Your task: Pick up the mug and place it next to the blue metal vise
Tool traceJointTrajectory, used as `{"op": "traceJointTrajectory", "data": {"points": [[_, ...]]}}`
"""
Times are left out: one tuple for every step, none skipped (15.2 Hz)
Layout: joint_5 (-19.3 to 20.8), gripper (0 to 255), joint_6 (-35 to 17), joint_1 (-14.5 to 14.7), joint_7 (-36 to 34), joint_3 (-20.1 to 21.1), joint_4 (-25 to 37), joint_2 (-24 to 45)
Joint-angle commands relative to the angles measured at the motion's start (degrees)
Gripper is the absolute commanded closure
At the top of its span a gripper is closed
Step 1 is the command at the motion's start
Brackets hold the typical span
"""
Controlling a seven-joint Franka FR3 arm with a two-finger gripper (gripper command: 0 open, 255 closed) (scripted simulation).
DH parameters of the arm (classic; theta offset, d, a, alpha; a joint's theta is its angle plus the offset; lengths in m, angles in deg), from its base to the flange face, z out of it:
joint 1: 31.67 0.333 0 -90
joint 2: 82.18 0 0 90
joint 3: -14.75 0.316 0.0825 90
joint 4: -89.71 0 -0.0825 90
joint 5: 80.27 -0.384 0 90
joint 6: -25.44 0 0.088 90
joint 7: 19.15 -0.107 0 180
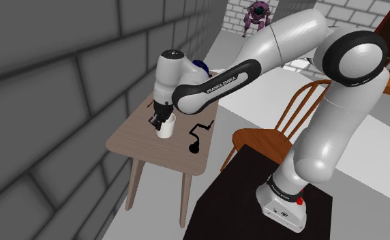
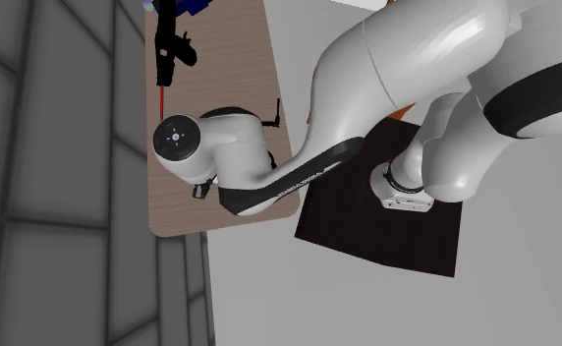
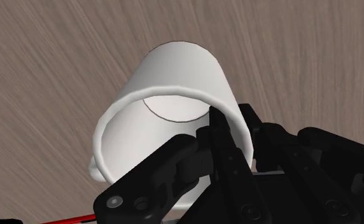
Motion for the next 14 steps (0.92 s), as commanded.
{"op": "traceJointTrajectory", "data": {"points": [[-0.7,255,1.4,0.0,0.5,0.2,0.6,-0.9],[-1.0,255,2.1,-0.1,0.8,0.2,0.9,-1.4],[-1.3,255,2.8,-0.1,1.1,0.2,1.2,-1.8],[-1.6,255,3.5,-0.1,1.3,0.3,1.5,-2.2],[-1.9,255,4.2,-0.1,1.6,0.3,1.8,-2.6],[-2.2,255,4.9,-0.1,1.8,0.3,2.2,-3.0],[-2.5,255,5.6,-0.1,2.1,0.4,2.6,-3.4],[-2.7,255,6.3,-0.2,2.3,0.4,2.9,-3.8],[-3.0,255,7.0,-0.2,2.5,0.4,3.3,-4.1],[-3.2,255,7.7,-0.2,2.8,0.4,3.7,-4.5],[-3.5,255,8.4,-0.2,3.0,0.4,4.1,-4.8],[-3.7,255,9.1,-0.2,3.2,0.4,4.6,-5.1],[-3.9,255,9.9,-0.2,3.4,0.4,5.0,-5.4],[-4.1,255,10.6,-0.2,3.6,0.4,5.5,-5.7]]}}
